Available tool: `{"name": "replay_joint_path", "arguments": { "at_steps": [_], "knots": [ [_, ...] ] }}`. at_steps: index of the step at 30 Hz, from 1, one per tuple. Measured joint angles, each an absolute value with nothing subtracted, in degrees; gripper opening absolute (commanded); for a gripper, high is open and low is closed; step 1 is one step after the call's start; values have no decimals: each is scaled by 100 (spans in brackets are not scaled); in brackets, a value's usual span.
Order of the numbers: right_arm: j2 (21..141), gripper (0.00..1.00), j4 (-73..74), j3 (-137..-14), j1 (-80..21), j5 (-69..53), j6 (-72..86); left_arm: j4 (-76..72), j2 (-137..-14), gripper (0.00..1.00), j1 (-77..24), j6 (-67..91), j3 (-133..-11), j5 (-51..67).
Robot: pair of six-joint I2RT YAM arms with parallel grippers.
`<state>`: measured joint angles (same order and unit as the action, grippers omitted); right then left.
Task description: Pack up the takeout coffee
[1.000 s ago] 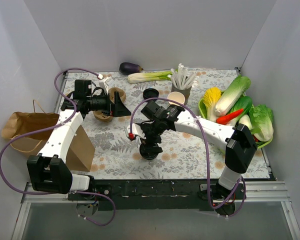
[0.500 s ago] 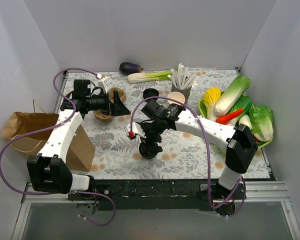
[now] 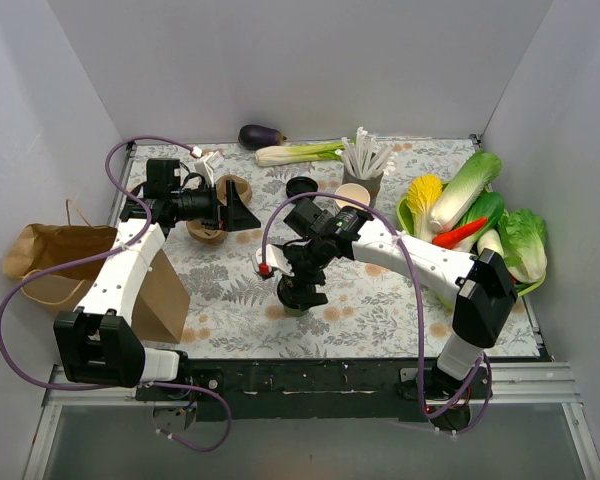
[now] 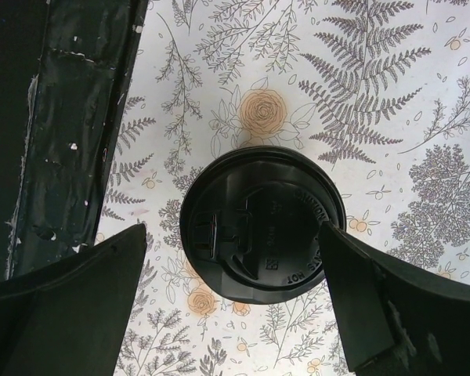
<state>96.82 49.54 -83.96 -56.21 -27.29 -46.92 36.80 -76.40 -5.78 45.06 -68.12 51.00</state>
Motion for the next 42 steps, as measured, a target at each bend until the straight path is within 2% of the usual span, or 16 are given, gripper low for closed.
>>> {"name": "replay_joint_path", "arguments": {
  "at_steps": [42],
  "knots": [
    [9776,98,4525,-8368,-5601,-2359,-4436,3376,-7638,98,-460,4779,-6598,5256]
  ]
}}
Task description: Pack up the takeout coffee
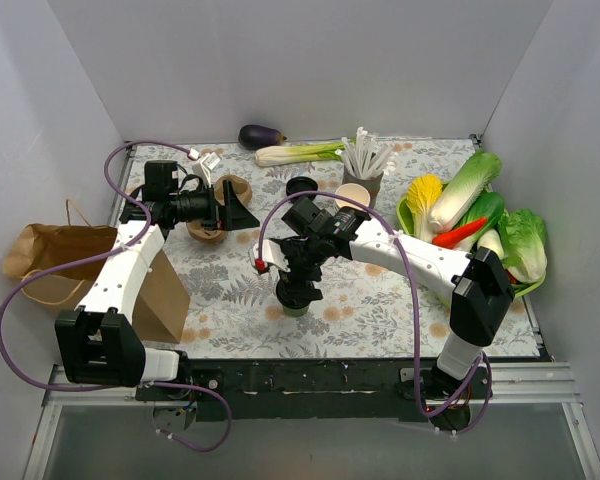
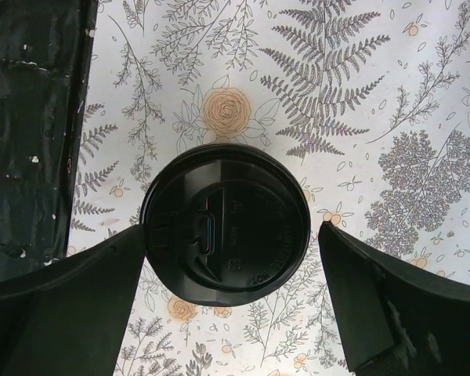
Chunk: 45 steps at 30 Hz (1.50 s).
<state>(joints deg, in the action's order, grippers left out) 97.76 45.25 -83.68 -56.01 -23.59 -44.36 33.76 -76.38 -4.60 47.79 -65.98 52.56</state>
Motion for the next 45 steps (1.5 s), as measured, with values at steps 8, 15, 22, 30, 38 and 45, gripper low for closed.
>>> {"name": "replay_joint_path", "arguments": {
  "at_steps": [8,15,22,30,38,45],
  "knots": [
    [9776,98,4528,-8368,-5599,-2303,-4434,3247,-7638,98,-405,4884,-6598,5341],
    [9778,89,4663,-8340,-5601,-2438,-4436,3218,-7638,98,-381,4904,-6525,5358],
    [9778,77,4661,-8291,-5599,-2460,-4469,3225,-7638,98,-351,4934,-6418,5360],
    [9918,70,4720,-8554,-5299,-2432,-4528,3223,-7638,98,-303,4930,-6420,5347],
    [10589,69,4759,-9673,-4543,-2265,-4652,3251,-7642,98,-213,4928,-6508,5325],
    [11819,70,4993,-11262,-3872,-2134,-4661,3264,-7649,98,-165,4925,-6532,5304]
  ]
}}
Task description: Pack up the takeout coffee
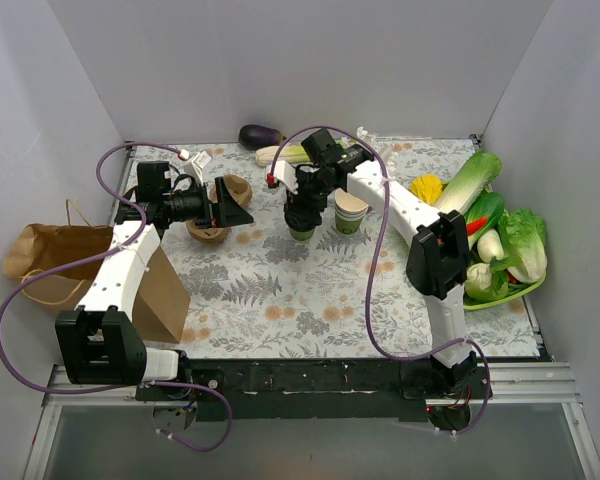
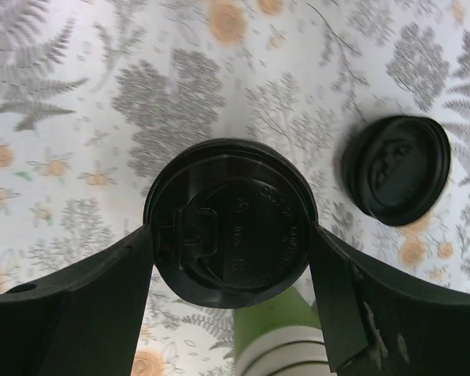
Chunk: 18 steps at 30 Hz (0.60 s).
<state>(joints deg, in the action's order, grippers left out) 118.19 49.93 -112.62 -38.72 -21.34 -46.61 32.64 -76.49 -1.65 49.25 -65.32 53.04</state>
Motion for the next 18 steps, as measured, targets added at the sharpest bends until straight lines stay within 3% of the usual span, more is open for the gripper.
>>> {"name": "replay_joint_path", "arguments": {
  "at_steps": [6,8,11,18],
  "knots": [
    [12403,73,5242,-11979,-3489,-1804,-4626,3363,-7690,98,-161,4797,-6617,4939],
    [12470,85,5282,-12079,-3465,-1726,-4576,3457,-7804,98,-161,4663,-6807,4615],
    [12470,93,5306,-12088,-3476,-1614,-4447,3581,-8071,97,-161,4405,-7251,4169],
    [12473,98,5295,-12110,-3470,-1463,-4115,3739,-8785,90,-172,3852,-8265,3564]
  ]
}}
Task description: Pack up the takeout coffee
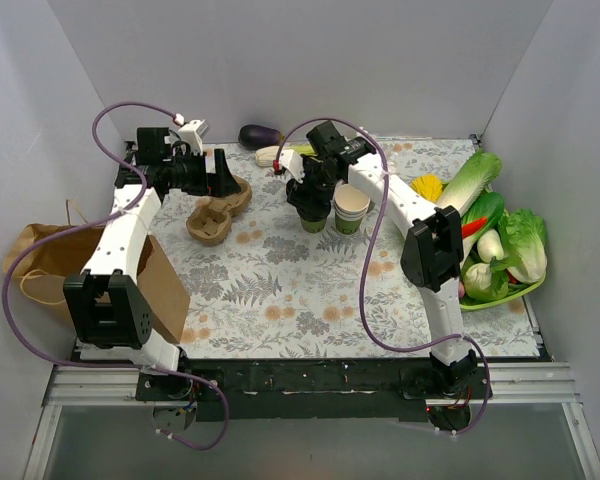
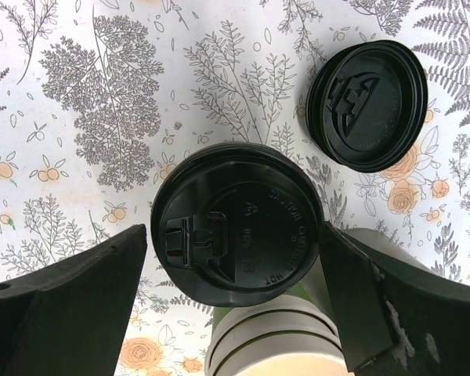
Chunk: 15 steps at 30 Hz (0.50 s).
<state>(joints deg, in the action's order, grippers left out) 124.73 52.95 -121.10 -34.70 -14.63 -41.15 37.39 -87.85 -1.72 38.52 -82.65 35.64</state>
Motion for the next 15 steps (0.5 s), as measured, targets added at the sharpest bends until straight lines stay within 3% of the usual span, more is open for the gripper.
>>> {"name": "replay_joint_path", "arguments": {
  "at_steps": [8,15],
  "knots": [
    [12245,98,5251,-12154,-3417,-1568,-3898,4397,-9961,72,-255,3116,-9483,2982],
    [11607,97,5214,-12151,-3411,-1750,-3769,4976,-10840,63,-298,2388,-10127,2401]
  ]
}}
